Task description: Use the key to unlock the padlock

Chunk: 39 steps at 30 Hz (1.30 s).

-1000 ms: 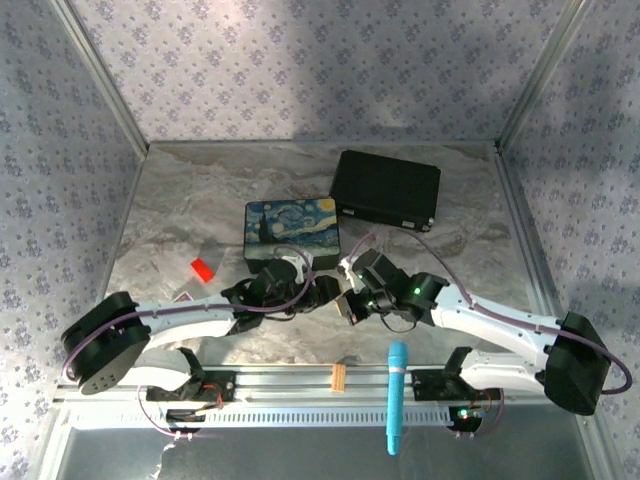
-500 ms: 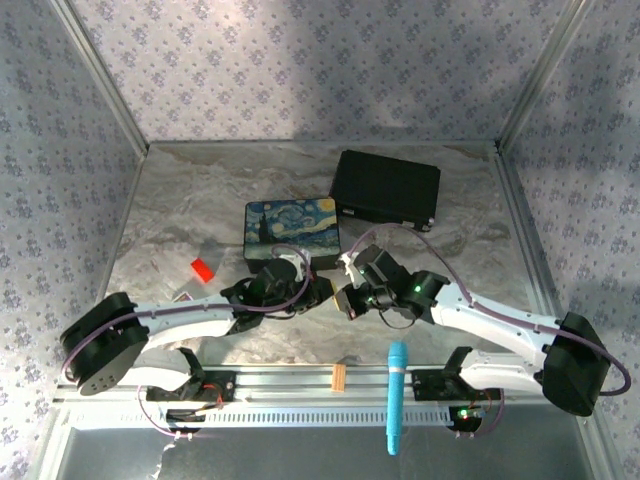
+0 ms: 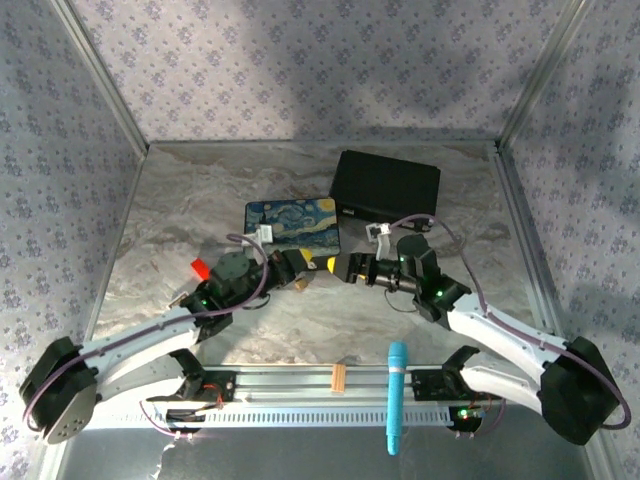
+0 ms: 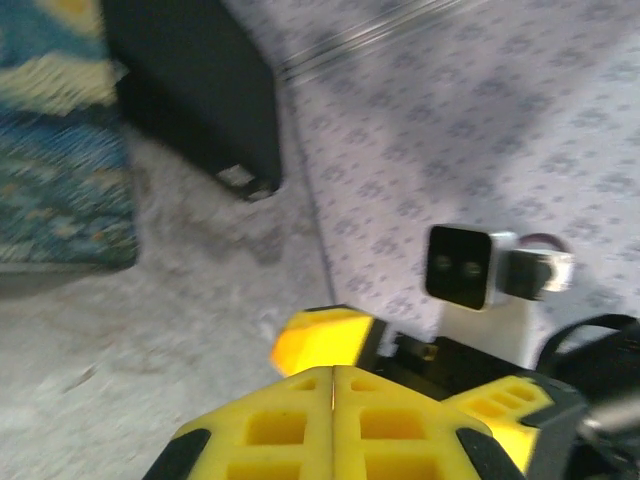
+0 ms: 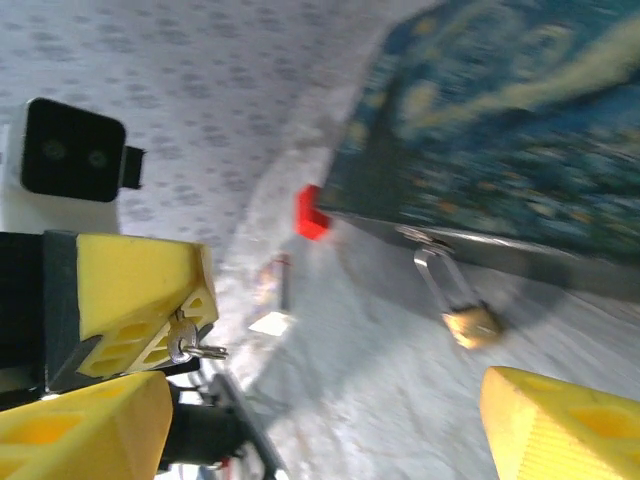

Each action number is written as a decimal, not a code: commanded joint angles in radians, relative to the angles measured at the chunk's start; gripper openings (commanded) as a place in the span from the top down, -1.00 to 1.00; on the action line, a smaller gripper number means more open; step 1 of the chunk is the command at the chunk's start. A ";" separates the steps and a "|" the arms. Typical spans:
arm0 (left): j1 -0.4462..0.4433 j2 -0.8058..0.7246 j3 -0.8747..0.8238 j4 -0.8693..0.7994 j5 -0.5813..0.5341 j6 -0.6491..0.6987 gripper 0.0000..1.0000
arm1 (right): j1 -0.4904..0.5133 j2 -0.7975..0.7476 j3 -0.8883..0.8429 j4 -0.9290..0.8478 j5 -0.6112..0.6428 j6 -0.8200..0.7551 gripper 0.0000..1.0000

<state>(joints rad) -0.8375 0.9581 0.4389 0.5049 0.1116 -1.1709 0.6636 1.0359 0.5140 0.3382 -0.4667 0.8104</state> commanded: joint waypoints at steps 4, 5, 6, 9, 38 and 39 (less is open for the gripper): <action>0.008 -0.046 0.032 0.092 0.035 0.085 1.00 | 0.032 0.096 0.062 0.370 -0.160 0.153 -0.36; 0.008 -0.044 0.034 0.095 0.036 0.080 1.00 | 0.043 0.114 0.078 0.383 -0.171 0.150 -0.29; 0.008 -0.042 0.031 0.108 0.036 0.076 1.00 | 0.054 0.127 0.093 0.389 -0.182 0.143 -0.22; 0.008 -0.042 0.012 0.154 0.030 0.058 1.00 | 0.075 0.161 0.117 0.428 -0.210 0.148 -0.08; 0.010 -0.085 -0.040 0.161 -0.058 0.040 1.00 | 0.094 0.251 0.086 0.530 -0.221 0.200 0.81; 0.009 -0.085 -0.039 0.158 -0.057 0.041 1.00 | 0.096 0.251 0.086 0.520 -0.224 0.195 0.68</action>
<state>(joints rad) -0.8314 0.8898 0.4034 0.6510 0.0830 -1.1301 0.7448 1.2804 0.5949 0.8368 -0.6525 1.0088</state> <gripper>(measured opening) 0.045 0.126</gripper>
